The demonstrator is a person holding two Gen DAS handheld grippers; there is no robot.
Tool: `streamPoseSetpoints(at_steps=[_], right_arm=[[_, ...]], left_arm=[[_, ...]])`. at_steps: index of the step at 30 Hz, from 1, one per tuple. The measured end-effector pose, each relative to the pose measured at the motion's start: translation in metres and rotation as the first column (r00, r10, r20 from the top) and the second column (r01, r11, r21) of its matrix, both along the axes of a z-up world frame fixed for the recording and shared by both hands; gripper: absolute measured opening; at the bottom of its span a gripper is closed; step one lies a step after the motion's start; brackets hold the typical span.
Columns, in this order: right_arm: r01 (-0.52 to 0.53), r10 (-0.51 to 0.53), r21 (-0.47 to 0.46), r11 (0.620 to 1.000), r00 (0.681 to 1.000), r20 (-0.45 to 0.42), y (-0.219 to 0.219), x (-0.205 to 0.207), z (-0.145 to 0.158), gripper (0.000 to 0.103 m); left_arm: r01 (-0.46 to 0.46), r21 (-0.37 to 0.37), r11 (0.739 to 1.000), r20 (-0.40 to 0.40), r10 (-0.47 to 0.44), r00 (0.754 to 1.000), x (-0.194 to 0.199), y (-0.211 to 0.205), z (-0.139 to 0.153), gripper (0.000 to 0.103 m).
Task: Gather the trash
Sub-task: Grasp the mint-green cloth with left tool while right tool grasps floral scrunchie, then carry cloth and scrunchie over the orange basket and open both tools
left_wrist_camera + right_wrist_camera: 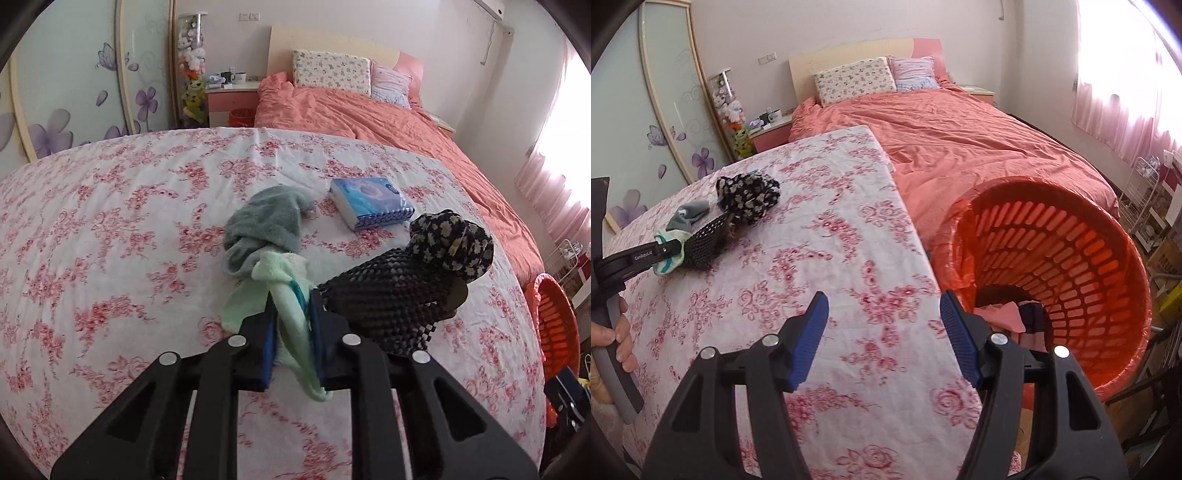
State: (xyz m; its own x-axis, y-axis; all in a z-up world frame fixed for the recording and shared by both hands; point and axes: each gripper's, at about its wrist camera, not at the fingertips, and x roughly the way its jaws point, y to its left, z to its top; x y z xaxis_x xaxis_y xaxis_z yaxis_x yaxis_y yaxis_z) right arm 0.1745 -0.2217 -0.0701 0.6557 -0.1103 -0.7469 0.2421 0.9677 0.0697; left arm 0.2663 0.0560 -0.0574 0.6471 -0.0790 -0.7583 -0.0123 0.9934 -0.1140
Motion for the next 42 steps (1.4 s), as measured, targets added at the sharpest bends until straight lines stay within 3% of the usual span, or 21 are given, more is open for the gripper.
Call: streamPoseSetpoints(at_steps=[9,11,16,21,28,29,31,33,42], right_arm=[[-0.064,0.064,0.004,0.998,0.998,-0.006,0.033,0.027,-0.002,0.062],[-0.085,0.085,0.02,0.996,0.996,-0.002,0.043,0.036,-0.001,0.062],[-0.128,0.127,0.043,0.991,0.992,0.027,0.068,0.065,0.005,0.062],[-0.145,0.142,0.062,0.988,0.989,0.043,0.087,0.104,0.012,0.062],[-0.143,0.142,0.028,0.989,0.99,0.01,0.103,0.151,0.008,0.062],[-0.141,0.141,0.028,0.99,0.99,0.002,0.103,0.154,0.005,0.059],[-0.144,0.145,0.033,0.989,0.989,-0.033,0.1,0.161,-0.001,0.027],[-0.145,0.147,0.056,0.988,0.988,-0.041,0.095,0.158,-0.005,0.013],[-0.095,0.095,0.009,0.995,0.995,0.015,0.055,0.076,0.009,0.011]], left_arm=[[-0.04,0.067,0.997,-0.025,0.041,0.999,-0.026,0.058,-0.007,0.016],[-0.044,0.061,0.997,-0.022,0.045,0.999,-0.028,0.068,-0.009,0.02],[-0.047,0.078,0.996,-0.004,0.048,0.999,-0.027,0.071,-0.011,0.03],[-0.065,0.042,0.997,-0.011,0.065,0.998,-0.027,0.078,-0.012,0.037],[-0.068,0.045,0.997,-0.012,0.069,0.998,-0.026,0.078,-0.012,0.038],[-0.069,0.047,0.997,-0.013,0.069,0.998,-0.026,0.078,-0.012,0.038],[-0.069,0.049,0.996,-0.013,0.07,0.997,-0.025,0.077,-0.012,0.038],[-0.069,0.047,0.997,-0.013,0.07,0.997,-0.025,0.077,-0.012,0.038],[-0.069,0.047,0.996,-0.012,0.07,0.997,-0.025,0.077,-0.013,0.038]])
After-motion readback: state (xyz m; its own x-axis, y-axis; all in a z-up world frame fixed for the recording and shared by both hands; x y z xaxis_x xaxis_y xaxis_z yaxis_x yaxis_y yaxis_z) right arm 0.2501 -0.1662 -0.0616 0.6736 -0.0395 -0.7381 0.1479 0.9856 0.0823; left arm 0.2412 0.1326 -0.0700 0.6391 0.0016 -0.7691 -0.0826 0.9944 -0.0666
